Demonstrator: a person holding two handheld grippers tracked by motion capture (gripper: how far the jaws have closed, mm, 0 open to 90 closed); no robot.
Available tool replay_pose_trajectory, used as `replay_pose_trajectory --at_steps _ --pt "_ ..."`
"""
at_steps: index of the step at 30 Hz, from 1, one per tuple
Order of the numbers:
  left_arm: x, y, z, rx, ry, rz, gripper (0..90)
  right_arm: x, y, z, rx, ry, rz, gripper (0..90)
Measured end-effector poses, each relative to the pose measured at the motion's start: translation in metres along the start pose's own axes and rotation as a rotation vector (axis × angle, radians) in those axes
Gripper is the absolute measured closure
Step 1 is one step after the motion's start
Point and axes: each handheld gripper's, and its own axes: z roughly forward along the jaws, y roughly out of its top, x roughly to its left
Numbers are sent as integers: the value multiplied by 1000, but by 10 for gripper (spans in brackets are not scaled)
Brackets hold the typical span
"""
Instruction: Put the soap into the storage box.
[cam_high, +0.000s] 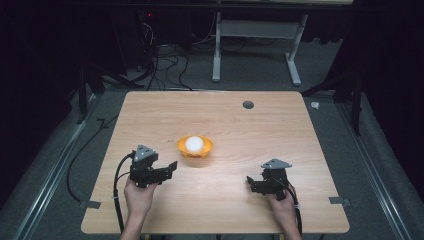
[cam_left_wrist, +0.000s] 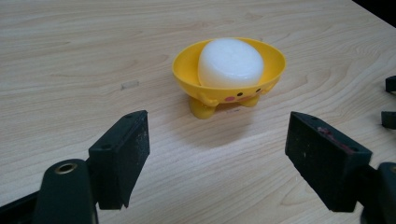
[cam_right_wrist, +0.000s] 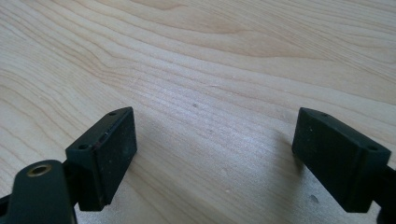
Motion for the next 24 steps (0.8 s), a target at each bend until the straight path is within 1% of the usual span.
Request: replay_pose_trajectory --at_steps 5,8,20,24 --pt "-1 -4 -1 1 -7 2 226 0 0 0 0 0 0 146" --pt "0 -6 -2 6 -5 7 226 0 0 0 -1 0 -1 146" --pt "3 -17 -2 13 -6 -17 227 0 0 0 -1 0 -1 146" --pt "3 -21 -3 19 -4 -18 228 0 0 0 -1 -1 -1 146"
